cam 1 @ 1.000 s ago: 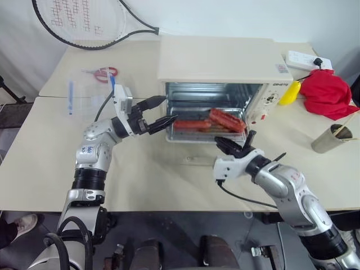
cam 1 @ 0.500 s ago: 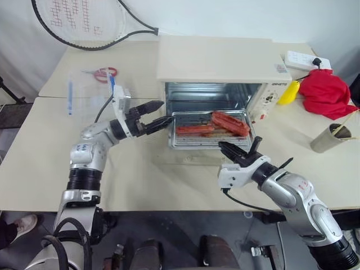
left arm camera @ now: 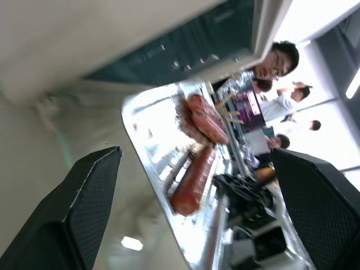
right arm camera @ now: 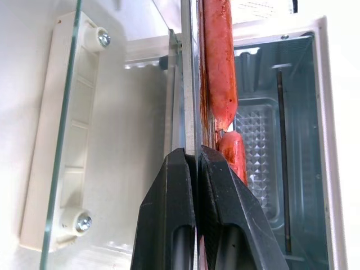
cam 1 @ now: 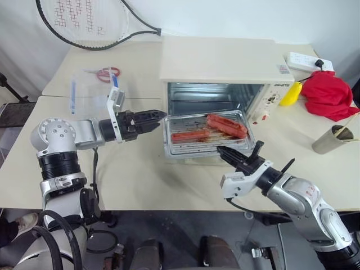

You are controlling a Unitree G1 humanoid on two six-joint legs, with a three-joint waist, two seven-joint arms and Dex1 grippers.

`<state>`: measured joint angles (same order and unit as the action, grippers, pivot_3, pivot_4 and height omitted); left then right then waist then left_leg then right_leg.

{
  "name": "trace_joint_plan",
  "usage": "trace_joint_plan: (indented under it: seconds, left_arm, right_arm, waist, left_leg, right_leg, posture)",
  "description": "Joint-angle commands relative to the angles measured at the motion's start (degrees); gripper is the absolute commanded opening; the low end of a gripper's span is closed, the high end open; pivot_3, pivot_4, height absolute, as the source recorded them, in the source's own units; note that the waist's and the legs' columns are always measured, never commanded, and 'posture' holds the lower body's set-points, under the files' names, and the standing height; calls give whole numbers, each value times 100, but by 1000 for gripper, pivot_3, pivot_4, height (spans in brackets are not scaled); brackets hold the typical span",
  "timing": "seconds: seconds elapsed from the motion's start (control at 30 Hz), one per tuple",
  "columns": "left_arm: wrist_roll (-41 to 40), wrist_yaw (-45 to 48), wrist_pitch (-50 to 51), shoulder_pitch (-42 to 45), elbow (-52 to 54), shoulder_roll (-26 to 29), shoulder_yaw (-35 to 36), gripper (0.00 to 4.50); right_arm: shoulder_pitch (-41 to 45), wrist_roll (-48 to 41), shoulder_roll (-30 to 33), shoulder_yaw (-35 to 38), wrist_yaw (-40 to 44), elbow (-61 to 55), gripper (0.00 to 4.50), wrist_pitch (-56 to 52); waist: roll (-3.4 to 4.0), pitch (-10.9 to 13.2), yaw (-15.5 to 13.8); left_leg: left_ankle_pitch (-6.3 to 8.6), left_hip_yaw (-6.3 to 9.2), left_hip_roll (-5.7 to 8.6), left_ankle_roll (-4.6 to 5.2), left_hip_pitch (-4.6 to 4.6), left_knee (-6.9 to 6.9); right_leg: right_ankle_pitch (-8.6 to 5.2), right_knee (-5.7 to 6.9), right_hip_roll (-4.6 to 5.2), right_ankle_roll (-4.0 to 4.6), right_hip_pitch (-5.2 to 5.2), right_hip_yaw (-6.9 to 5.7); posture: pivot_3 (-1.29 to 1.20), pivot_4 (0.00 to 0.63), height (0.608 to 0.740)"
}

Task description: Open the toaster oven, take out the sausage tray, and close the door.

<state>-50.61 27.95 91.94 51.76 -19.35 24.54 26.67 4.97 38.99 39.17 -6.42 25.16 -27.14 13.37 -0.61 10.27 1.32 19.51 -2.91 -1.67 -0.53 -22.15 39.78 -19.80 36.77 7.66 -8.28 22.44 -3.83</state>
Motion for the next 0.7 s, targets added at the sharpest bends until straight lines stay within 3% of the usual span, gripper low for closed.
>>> trace_joint_plan:
  seconds: [0.03, 0.17, 0.23, 0.57, 0.7]
  left_arm:
    - [-772, -522, 56, -38, -149, -34, 197, 4500]
    - [-1671, -1273, 56, -259, -294, -158, 199, 4500]
    - [-2160, -1944, 56, -360, -445, -552, 523, 4313]
    - [-4285, -3955, -206, -824, -572, -789, 532, 1704]
    - [-5399, -4690, -646, -1099, -516, -599, 74, 521]
  right_arm:
    - [68, -141, 25, 126, 1, -307, 29, 149]
    - [156, -203, 8, 87, 66, -296, 29, 244]
    - [165, -273, -36, 27, 137, -320, 28, 263]
    - [158, -415, -20, 52, 235, -290, 28, 395]
    - [141, -516, -10, 63, 255, -269, 28, 407]
  waist:
    - [0, 0, 13]
    - [0, 0, 19]
    - [0, 0, 8]
    - [-4, -3, -1]
    - [-5, -3, 0]
  left_leg:
    - [0, 0, 0, 0, 0, 0]
    - [0, 4, 0, -1, 1, 1]
    - [0, 5, 0, -1, 4, 1]
    - [0, 8, 4, -1, 3, 13]
    - [0, 9, 3, -1, 5, 13]
  right_leg:
    - [0, 3, 0, 0, 0, 0]
    - [0, 8, 2, 0, 2, 1]
    - [0, 11, 2, 0, 1, 3]
    - [0, 14, 6, 1, -3, 6]
    - [0, 14, 7, 1, -3, 8]
  posture:
    - [0, 150, 740]
    - [0, 150, 740]
    - [0, 150, 740]
    - [0, 150, 740]
    - [0, 150, 740]
